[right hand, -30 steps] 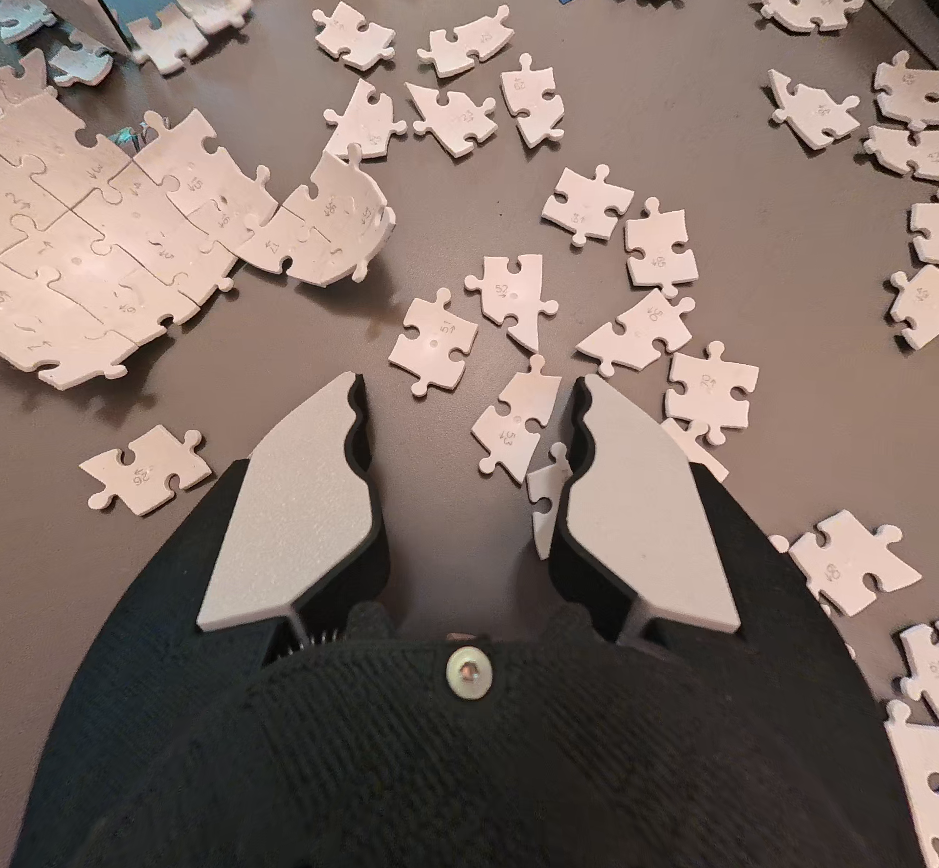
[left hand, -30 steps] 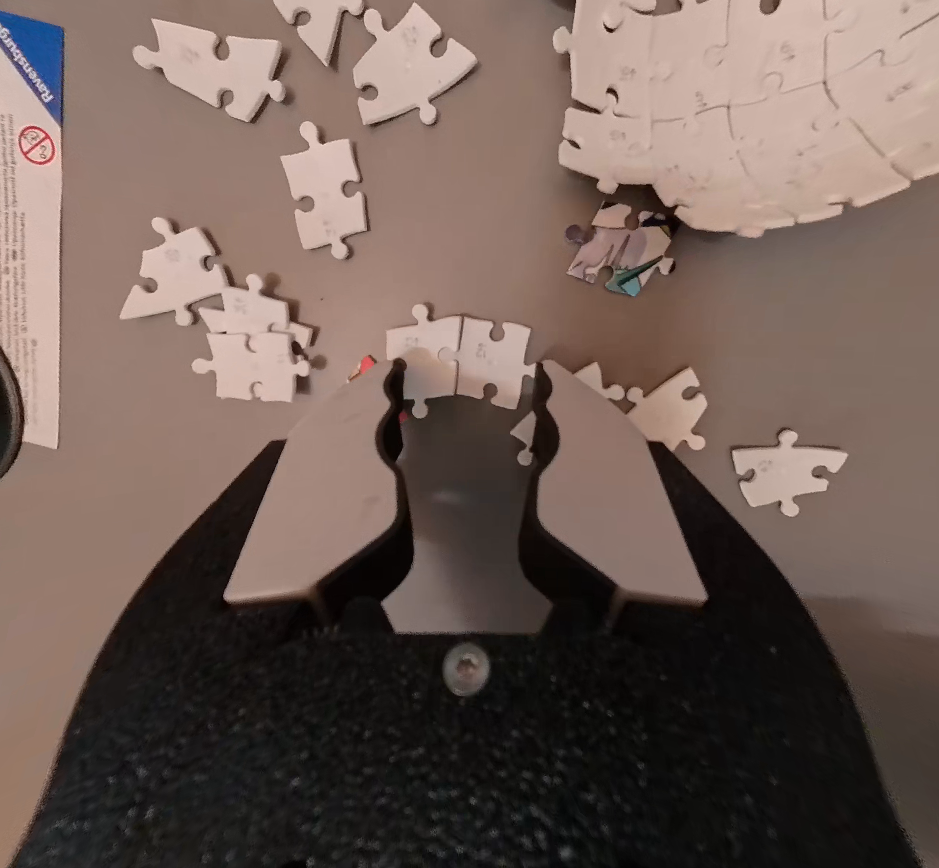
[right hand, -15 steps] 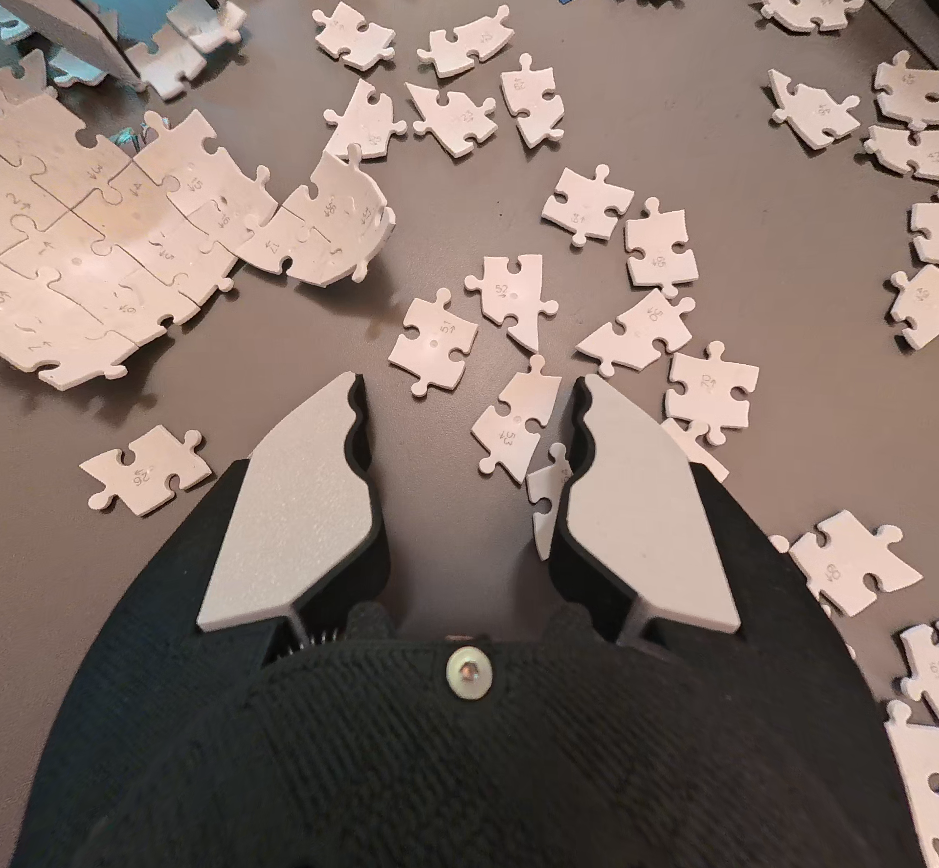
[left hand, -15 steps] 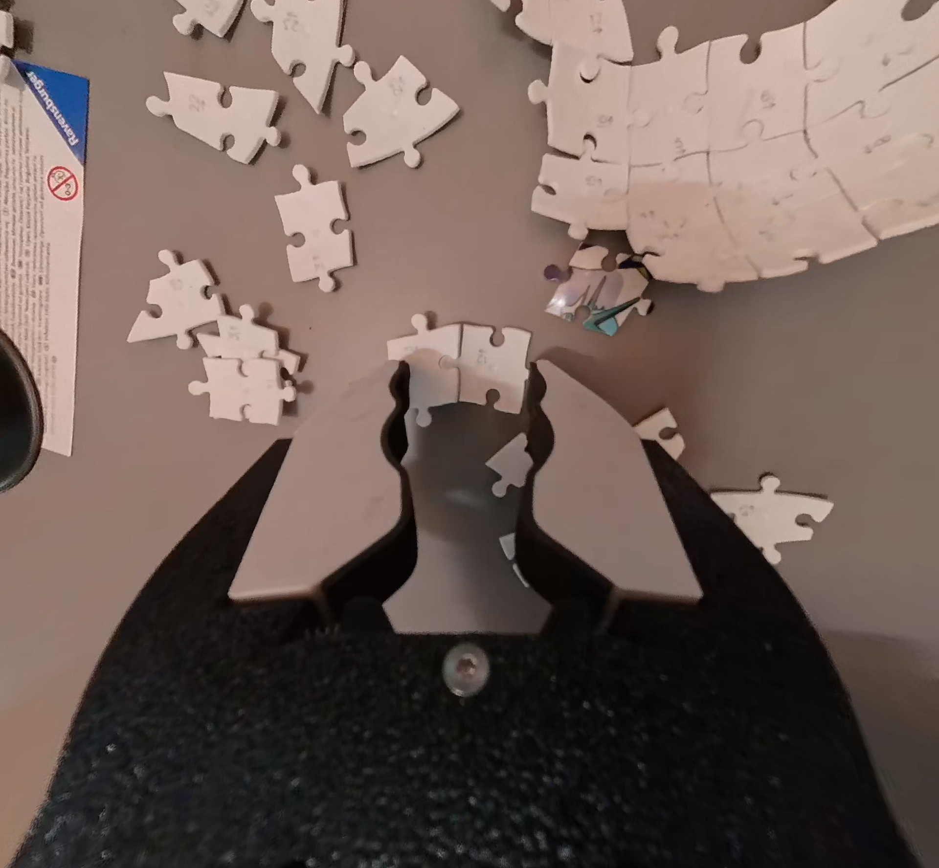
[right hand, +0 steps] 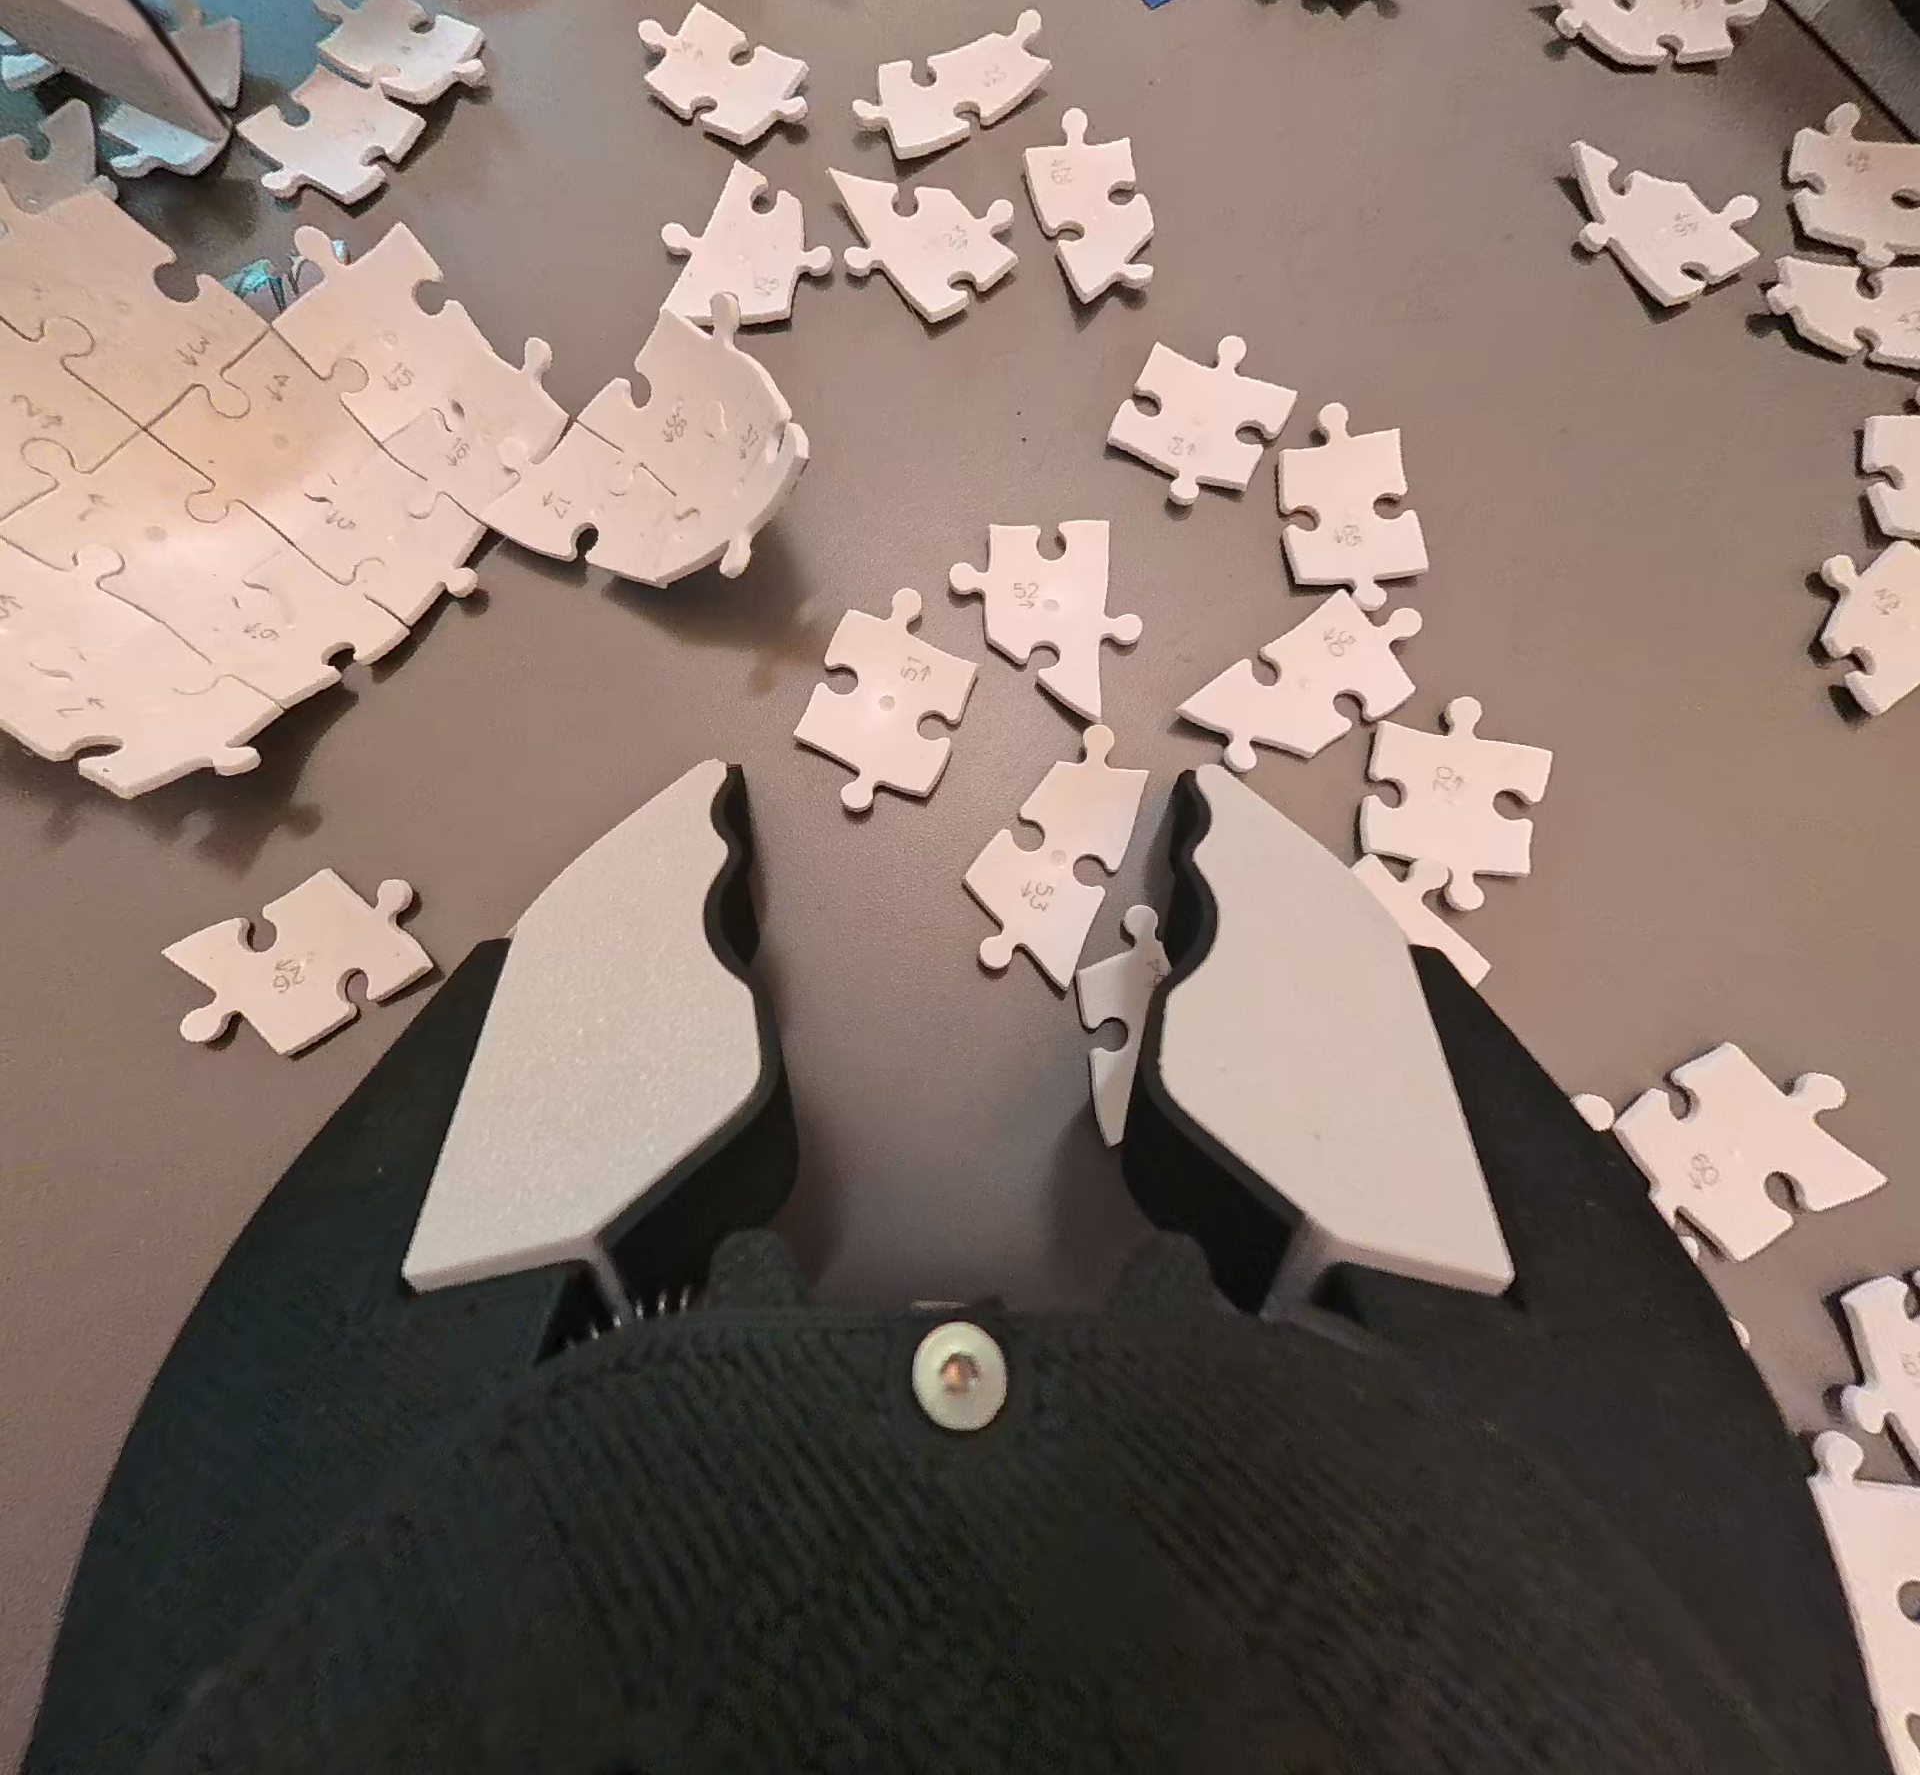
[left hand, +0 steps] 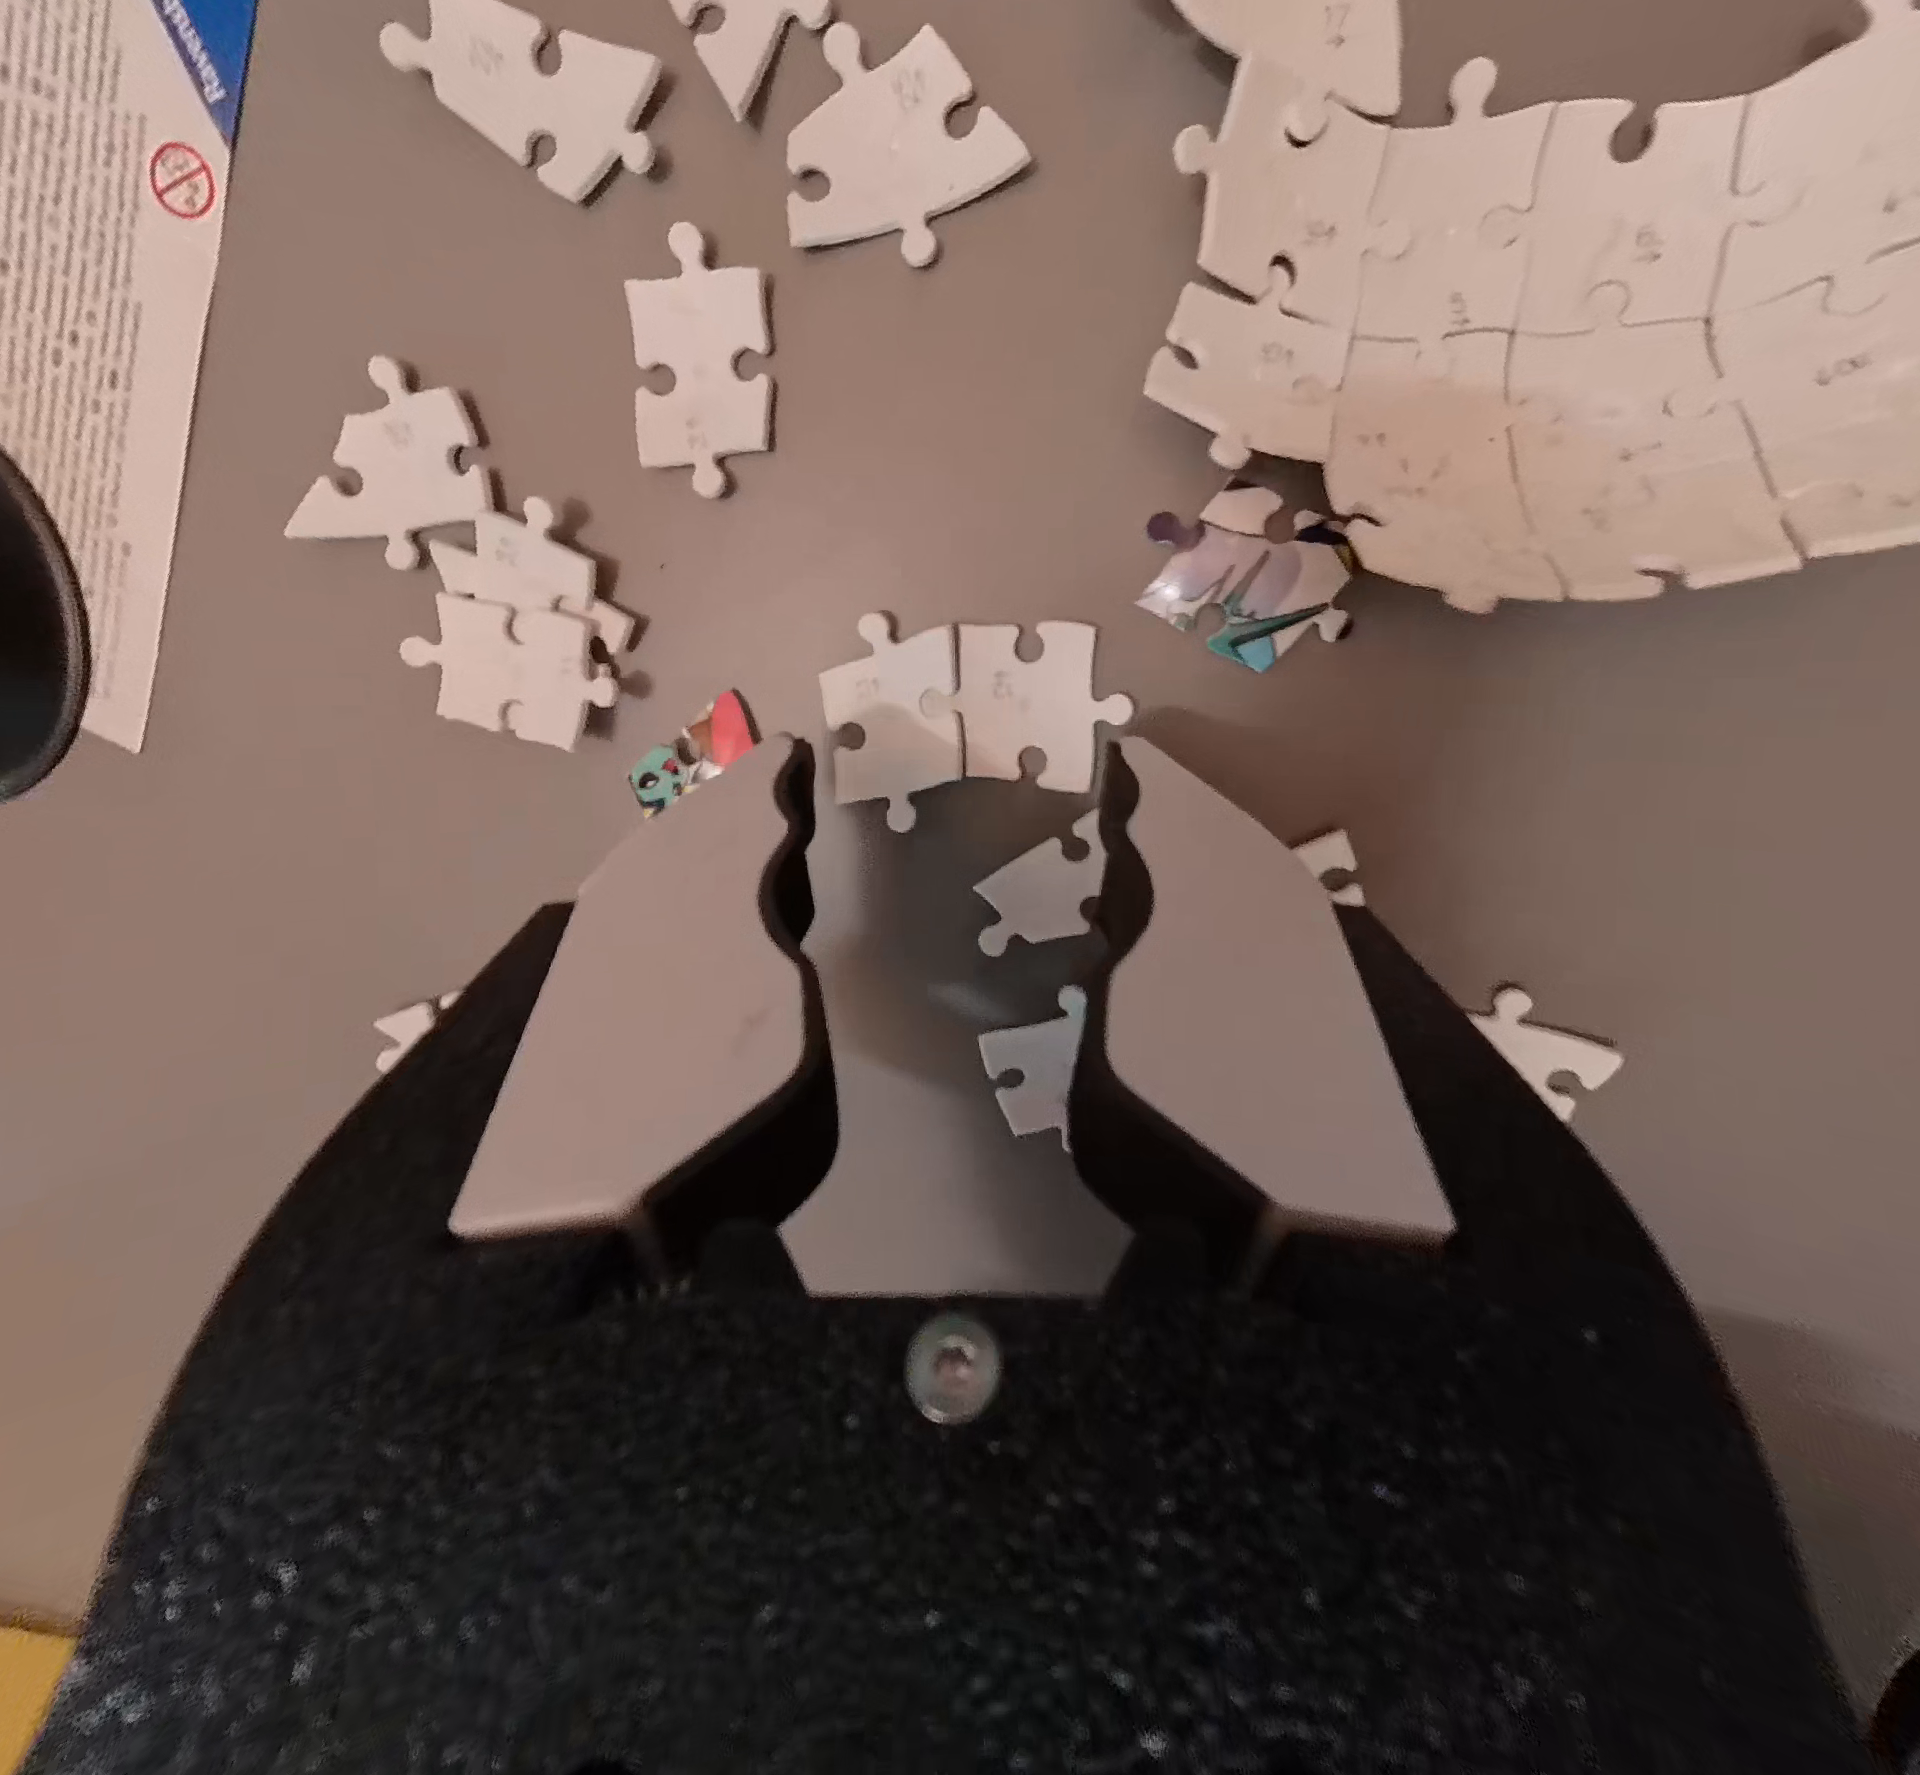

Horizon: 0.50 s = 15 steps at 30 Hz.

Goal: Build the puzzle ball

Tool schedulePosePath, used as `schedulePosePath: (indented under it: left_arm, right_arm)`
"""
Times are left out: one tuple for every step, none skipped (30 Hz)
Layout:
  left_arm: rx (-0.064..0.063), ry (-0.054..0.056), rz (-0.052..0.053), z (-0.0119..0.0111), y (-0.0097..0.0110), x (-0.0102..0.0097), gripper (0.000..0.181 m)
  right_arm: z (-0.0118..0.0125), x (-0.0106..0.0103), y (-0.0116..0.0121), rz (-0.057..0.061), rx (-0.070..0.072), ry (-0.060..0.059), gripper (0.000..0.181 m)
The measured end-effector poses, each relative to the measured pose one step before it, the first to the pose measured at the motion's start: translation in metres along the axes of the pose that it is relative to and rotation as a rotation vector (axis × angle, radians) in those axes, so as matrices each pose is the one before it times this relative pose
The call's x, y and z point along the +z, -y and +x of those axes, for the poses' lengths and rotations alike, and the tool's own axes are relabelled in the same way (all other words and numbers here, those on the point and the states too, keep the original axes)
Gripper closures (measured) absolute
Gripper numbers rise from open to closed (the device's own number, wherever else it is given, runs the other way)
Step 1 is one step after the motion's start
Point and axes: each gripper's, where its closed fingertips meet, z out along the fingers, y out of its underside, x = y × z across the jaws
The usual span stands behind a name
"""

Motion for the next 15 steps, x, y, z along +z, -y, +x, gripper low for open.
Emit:
schedulePosePath:
  left_arm:
    - [-0.0169,0.0004,0.0002,-0.00082,-0.00033,0.00169,0.129]
    - [-0.0169,-0.0066,0.0056,-0.00003,0.00024,0.00169,0.129]
    - [-0.0146,-0.0110,0.0090,0.00023,0.00056,0.00154,0.129]
    - [-0.0103,-0.0120,0.0080,0.00044,0.00046,0.00131,0.129]
    - [-0.0034,-0.0081,0.0051,0.00013,-0.00007,0.00110,0.129]
    - [0.0031,-0.0017,0.0013,-0.00057,-0.00078,0.00103,0.129]
    - [0.0037,0.0001,-0.0001,-0.00057,-0.00094,0.00060,0.129]
    - [0.0000,0.0012,-0.0017,-0.00060,-0.00058,-0.00025,0.130]
    - [-0.0017,0.0078,-0.0043,-0.00127,-0.00034,-0.00107,0.130]
    - [-0.0025,0.0067,0.0083,-0.00047,0.00174,-0.00229,0.130]
    - [-0.0055,-0.0011,0.0248,0.00120,0.00442,-0.00292,0.130]
    - [-0.0103,-0.0090,0.0261,0.00265,0.00484,-0.00264,0.131]
    - [-0.0095,-0.0172,0.0110,0.00403,0.00253,-0.00189,0.138]
    - [-0.0039,-0.0155,-0.0070,0.00390,-0.00039,-0.00075,0.140]
    - [0.0008,0.0024,-0.0169,0.00120,-0.00217,-0.00012,0.140]
  right_arm:
    - [0.00000,0.00000,0.00000,0.0000,0.0000,0.0000,0.103]
    - [0.00000,0.00000,0.00000,0.0000,0.0000,0.0000,0.103]
    - [0.00000,0.00000,0.00000,0.0000,0.0000,0.0000,0.103]
    - [0.00000,0.00000,0.00000,0.0000,0.0000,0.0000,0.103]
    - [0.00000,0.00000,0.00000,0.0000,0.0000,0.0000,0.103]
    - [-0.00007,0.00005,0.00005,0.0000,0.0000,0.0000,0.103]
    - [-0.00008,-0.00005,-0.00005,0.0000,0.0000,0.0000,0.103]
    - [0.00000,0.00000,0.00000,0.0000,0.0000,0.0000,0.103]
    - [0.00008,0.00004,0.00004,0.0000,0.0000,0.0000,0.103]
    - [0.00000,0.00000,0.00000,0.0000,0.0000,0.0000,0.103]
    - [-0.00001,0.00000,0.00000,0.0000,0.0000,0.0000,0.103]
    - [0.00000,0.00000,0.00000,0.0000,0.0000,0.0000,0.103]
    - [0.00006,-0.00006,-0.00006,0.0000,0.0000,0.0000,0.103]
    - [0.00000,0.00000,0.00000,0.0000,0.0000,0.0000,0.103]
    - [-0.00006,0.00005,0.00005,0.0000,0.0000,0.0000,0.103]
